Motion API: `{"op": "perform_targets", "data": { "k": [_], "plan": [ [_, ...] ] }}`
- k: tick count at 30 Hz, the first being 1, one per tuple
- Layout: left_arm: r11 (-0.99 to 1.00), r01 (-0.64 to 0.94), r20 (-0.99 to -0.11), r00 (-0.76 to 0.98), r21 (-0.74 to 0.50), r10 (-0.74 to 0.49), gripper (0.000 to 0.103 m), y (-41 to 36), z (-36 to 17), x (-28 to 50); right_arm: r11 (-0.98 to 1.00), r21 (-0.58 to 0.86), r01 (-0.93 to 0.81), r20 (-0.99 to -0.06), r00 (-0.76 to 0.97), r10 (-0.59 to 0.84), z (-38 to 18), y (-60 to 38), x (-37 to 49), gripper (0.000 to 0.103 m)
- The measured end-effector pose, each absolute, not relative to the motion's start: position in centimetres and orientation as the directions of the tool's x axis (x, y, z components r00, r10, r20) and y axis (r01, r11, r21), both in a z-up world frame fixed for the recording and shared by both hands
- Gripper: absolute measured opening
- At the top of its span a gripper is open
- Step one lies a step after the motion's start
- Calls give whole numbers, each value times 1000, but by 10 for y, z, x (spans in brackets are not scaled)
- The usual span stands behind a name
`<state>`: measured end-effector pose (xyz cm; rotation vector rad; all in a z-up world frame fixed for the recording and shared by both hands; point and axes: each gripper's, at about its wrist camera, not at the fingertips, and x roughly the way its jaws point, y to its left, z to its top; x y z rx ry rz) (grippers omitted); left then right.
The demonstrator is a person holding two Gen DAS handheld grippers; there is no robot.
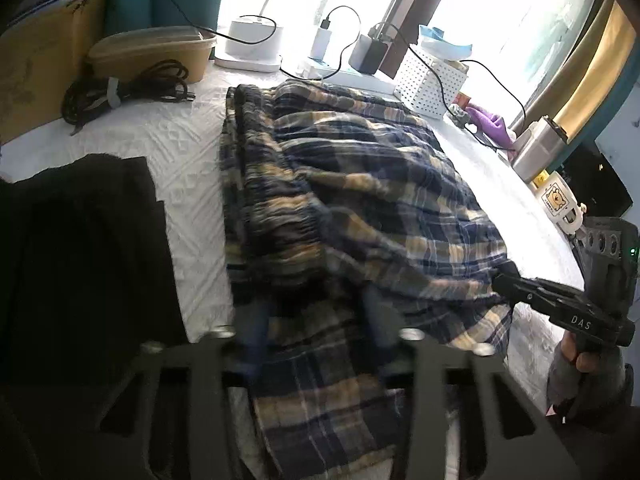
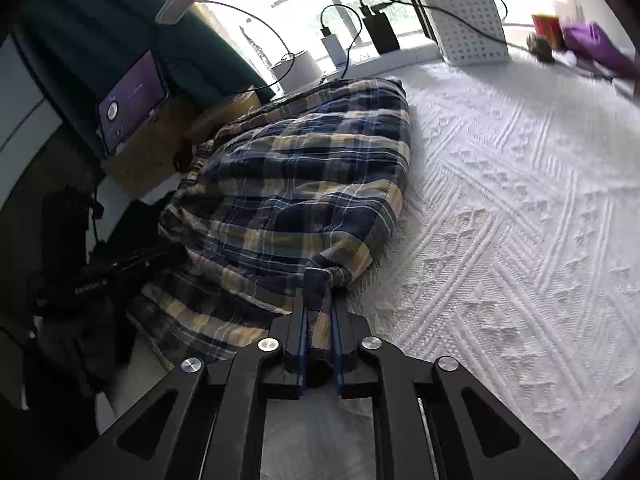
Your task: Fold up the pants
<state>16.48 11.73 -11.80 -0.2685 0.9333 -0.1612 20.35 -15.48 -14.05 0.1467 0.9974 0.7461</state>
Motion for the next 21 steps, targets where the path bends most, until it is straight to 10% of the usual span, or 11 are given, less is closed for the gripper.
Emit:
{"op": "perform_targets", "data": {
  "k": [5, 21],
  "plan": [
    [945, 38, -756, 590, -325, -283, 9, 114, -111, 145, 766, 411, -495, -713, 350, 608, -131, -172, 196, 7],
    [900, 176, -737, 523, -398, -428, 8, 35, -101, 86, 817, 361, -450, -738, 397, 545, -117, -259, 142, 7]
  ]
}}
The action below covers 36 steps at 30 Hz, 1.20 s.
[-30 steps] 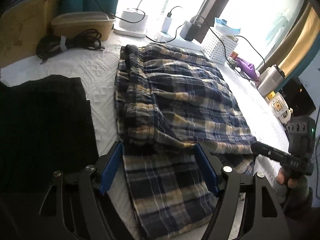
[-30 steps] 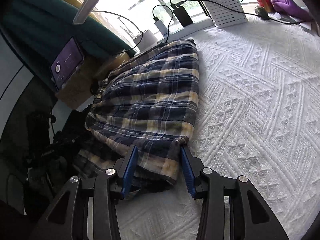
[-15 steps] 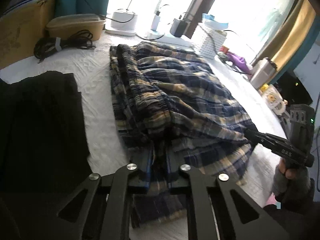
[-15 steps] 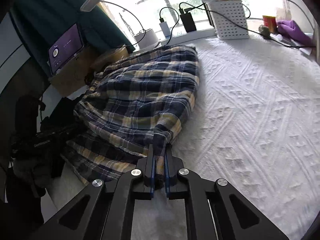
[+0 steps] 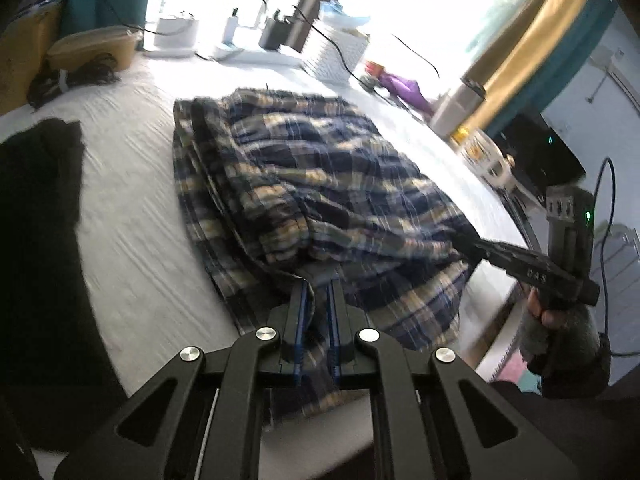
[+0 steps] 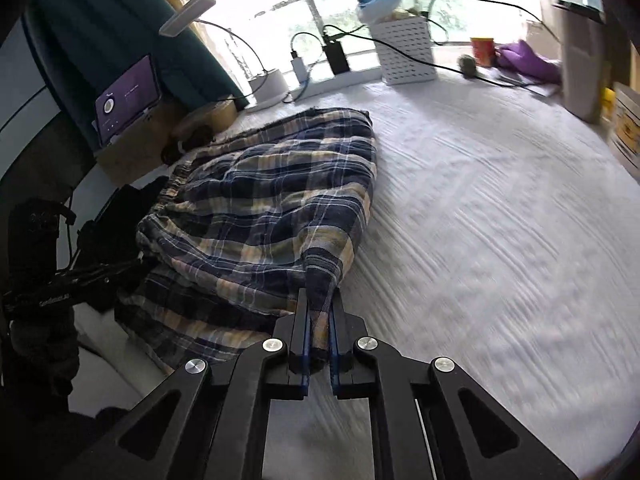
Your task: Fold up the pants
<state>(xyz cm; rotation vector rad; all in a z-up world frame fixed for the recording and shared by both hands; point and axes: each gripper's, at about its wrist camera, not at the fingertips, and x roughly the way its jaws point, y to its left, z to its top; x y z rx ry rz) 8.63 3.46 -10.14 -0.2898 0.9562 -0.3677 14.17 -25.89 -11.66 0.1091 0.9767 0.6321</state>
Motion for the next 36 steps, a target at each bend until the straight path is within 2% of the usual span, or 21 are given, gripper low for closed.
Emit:
{"op": "perform_targets", "data": {
  "k": [8, 10, 12, 13, 14, 15, 20, 24, 31, 33, 36],
  "plan": [
    [925, 98, -784, 503, -367, -364, 10, 51, -107, 73, 827, 295, -478, -773, 390, 501, -127, -255, 128, 8],
    [930, 69, -771, 539, -361, -339, 18, 61, -98, 77, 829, 273, -487, -779, 394, 488, -125, -253, 132, 12],
    [928, 54, -745, 579, -369, -331, 53, 69, -86, 83, 836, 242, -493, -780, 413, 470, -122, -253, 136, 31],
    [924, 48, -731, 597, -378, -330, 57, 73, -80, 85, 840, 232, -490, -777, 426, 463, -119, -255, 139, 62],
    [923, 48, -718, 613, -383, -330, 58, 75, -74, 90, 842, 237, -485, -769, 436, 468, -116, -257, 142, 89],
    [923, 51, -711, 623, -381, -328, 58, 76, -70, 95, 842, 246, -481, -757, 447, 477, -113, -261, 145, 92],
    [942, 62, -707, 645, -331, -291, 71, 72, -65, 127, 863, 242, -444, -746, 483, 458, -105, -274, 169, 92],
    [959, 43, -753, 610, -280, -247, 71, 68, -84, 157, 869, 258, -422, -746, 484, 457, -107, -274, 193, 92],
    [954, 8, -801, 542, -298, -255, 73, 70, -115, 190, 854, 274, -442, -745, 464, 479, -115, -256, 226, 92],
    [956, 1, -814, 524, -293, -250, 83, 70, -121, 193, 850, 278, -448, -748, 455, 484, -117, -252, 232, 92],
    [955, 9, -815, 518, -296, -258, 89, 69, -124, 196, 846, 283, -452, -751, 443, 489, -121, -244, 242, 92]
  ]
}}
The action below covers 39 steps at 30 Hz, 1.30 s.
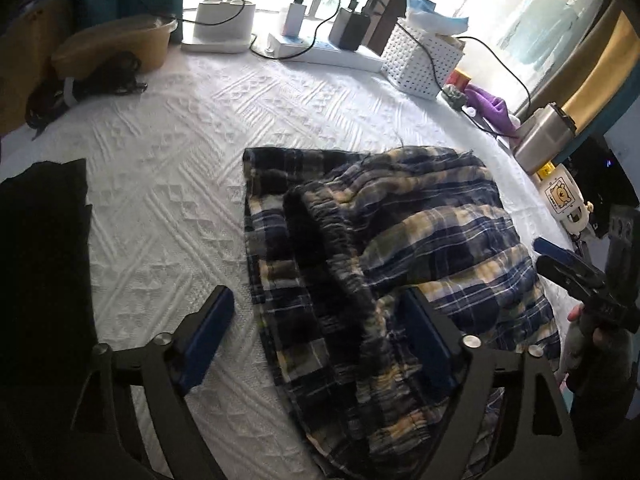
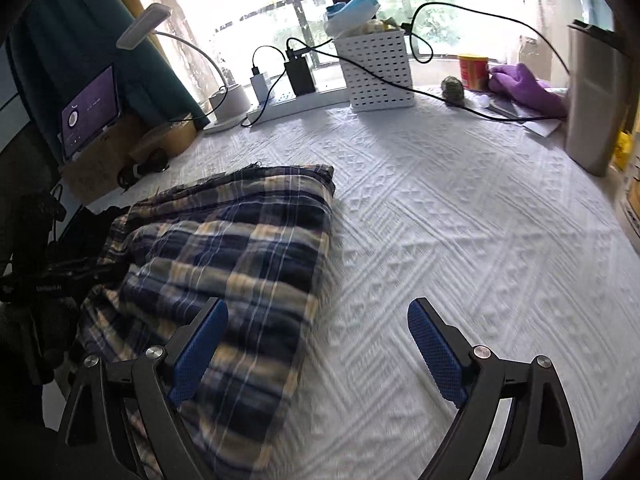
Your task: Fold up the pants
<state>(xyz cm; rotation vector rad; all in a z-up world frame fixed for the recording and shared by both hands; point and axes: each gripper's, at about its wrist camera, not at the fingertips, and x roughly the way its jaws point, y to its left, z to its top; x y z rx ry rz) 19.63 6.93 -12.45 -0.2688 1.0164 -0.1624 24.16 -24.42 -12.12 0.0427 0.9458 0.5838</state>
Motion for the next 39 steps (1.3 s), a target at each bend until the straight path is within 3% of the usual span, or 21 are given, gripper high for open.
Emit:
{"op": "perform_targets", "data": {
  "k": [6, 16, 27, 28, 29, 32, 36, 38, 39],
  "plan": [
    [969, 49, -828, 510, -241, -232, 98, 55, -126, 207, 839, 306, -450, -755, 422, 502, -130, -235, 256, 92],
    [979, 86, -826, 526, -185, -202, 98, 43, -130, 218, 840, 270, -471, -763, 428, 484, -135, -221, 268, 92],
    [973, 177, -807, 546, -149, -223, 66, 26, -128, 216, 787, 289, -545, -749, 384, 540, -137, -200, 276, 92],
    [972, 176, -804, 550, -154, -227, 66, 26, -127, 216, 775, 290, -562, -746, 374, 551, -137, -195, 276, 89],
    [972, 176, -801, 553, -156, -229, 65, 27, -128, 216, 758, 303, -578, -740, 358, 569, -137, -191, 275, 71],
    [974, 183, -791, 572, -135, -217, 63, 25, -129, 215, 743, 296, -601, -744, 343, 574, -137, -181, 274, 59],
    [970, 194, -779, 580, -149, -236, 49, 23, -129, 213, 746, 302, -593, -742, 345, 574, -136, -181, 276, 48],
    [971, 191, -780, 582, -143, -229, 44, 22, -128, 213, 744, 300, -597, -740, 347, 577, -135, -179, 274, 28],
    [971, 191, -778, 586, -141, -228, 39, 22, -126, 213, 738, 287, -611, -737, 351, 577, -133, -176, 271, 24]
  ]
}}
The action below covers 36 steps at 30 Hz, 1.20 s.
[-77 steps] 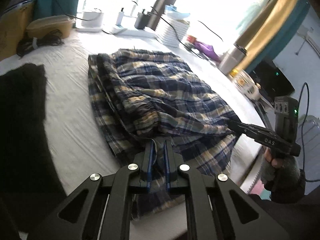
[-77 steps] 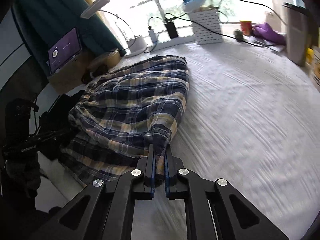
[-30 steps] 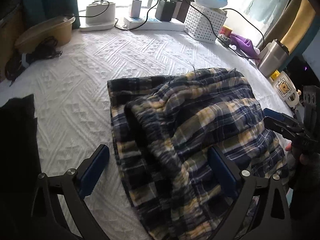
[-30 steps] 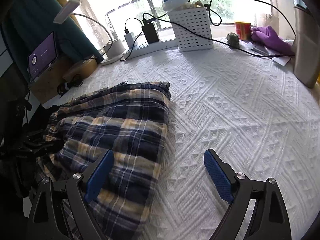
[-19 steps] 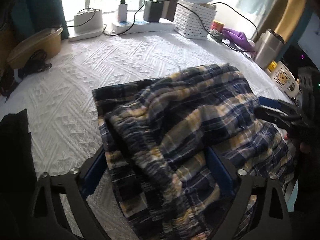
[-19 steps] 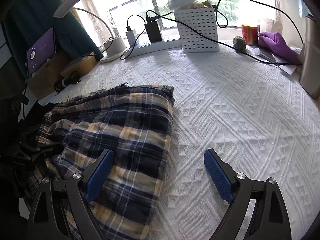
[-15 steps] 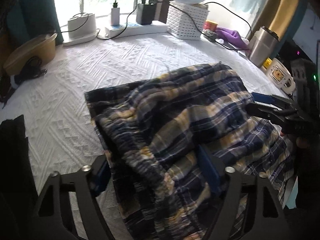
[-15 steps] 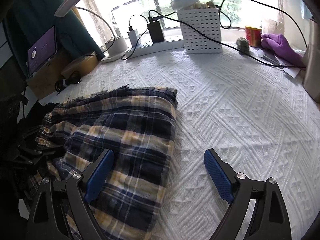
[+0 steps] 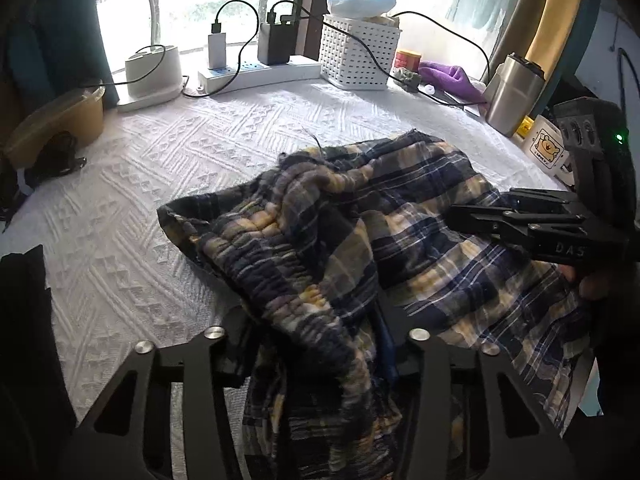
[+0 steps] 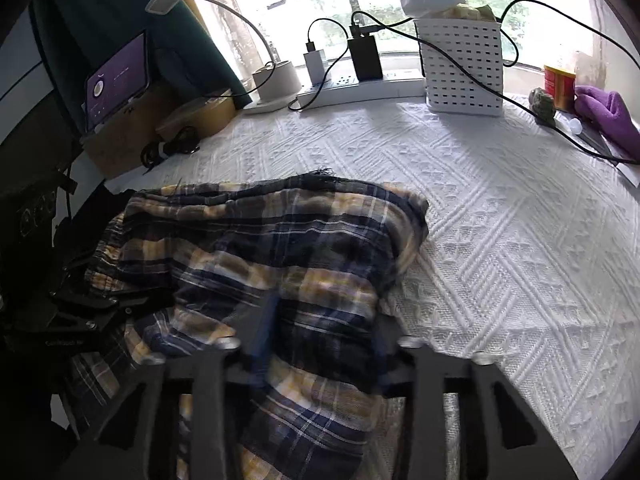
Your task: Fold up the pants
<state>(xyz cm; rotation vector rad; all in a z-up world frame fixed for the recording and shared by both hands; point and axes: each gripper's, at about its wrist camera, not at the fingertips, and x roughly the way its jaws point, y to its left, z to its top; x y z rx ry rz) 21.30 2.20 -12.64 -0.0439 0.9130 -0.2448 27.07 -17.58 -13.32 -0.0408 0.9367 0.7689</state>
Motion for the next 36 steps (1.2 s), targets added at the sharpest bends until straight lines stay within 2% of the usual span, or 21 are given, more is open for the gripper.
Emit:
{"op": "perform_targets", "data": {
  "k": [3, 12, 25, 36],
  "plan": [
    [971, 196, -758, 610, -138, -231, 34, 22, -117, 209, 747, 223, -626, -739, 391, 548, -127, -166, 262, 20],
    [969, 206, -687, 685, -136, -242, 33, 25, -85, 186, 730, 175, -660, -681, 455, 574, -81, -164, 241, 20],
    [975, 201, -529, 820, -90, -218, 33, 33, -14, 127, 691, 110, -715, -529, 546, 649, -9, -164, 187, 20],
    [990, 133, -389, 911, -38, -138, 33, 57, 36, 61, 621, 59, -782, -413, 547, 728, 40, -144, 136, 20]
  ]
}}
